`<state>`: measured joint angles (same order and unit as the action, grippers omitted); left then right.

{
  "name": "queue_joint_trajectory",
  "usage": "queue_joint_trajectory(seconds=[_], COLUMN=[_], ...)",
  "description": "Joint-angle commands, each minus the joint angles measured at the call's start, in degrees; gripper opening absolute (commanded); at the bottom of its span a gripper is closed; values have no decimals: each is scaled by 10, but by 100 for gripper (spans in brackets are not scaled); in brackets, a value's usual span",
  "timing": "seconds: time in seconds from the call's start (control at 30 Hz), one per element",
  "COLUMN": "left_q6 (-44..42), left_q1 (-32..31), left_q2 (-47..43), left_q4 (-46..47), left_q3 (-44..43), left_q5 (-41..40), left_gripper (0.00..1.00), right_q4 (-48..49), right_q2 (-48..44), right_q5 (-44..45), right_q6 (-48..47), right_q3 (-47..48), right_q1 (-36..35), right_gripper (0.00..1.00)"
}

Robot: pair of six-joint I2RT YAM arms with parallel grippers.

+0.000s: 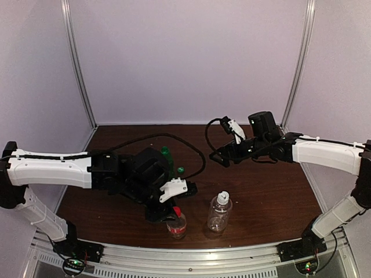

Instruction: Unscrew the bottle caps

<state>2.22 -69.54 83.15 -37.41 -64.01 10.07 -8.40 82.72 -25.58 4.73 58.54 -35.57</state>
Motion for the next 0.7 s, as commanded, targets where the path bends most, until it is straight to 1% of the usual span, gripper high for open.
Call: queue_joint_trajectory(seconds=[0.0, 0.23, 0.43, 0.57, 0.67], left_q6=[-4, -8, -16, -24, -36], left_q1=[-1, -2, 0, 9, 34], left_q2=[3, 7, -8, -19, -32], left_q4=[21, 35, 39, 17, -3], left_q3=[-10, -12, -19, -32, -45], left_q5=[-10, -17, -10, -11, -3], left_gripper=[43, 37, 28, 28, 27], right_q4=[4, -1, -4, -9, -14], right_q2=[-11, -13, -17, -24, -33], right_q5=[10, 9, 6, -9, -34], right_q6=[0, -2, -7, -13, -22], right_q3=[-3, -3, -7, -6, 2], right_q1=[4, 4, 3, 3, 3], right_gripper=[98, 98, 98, 98, 98])
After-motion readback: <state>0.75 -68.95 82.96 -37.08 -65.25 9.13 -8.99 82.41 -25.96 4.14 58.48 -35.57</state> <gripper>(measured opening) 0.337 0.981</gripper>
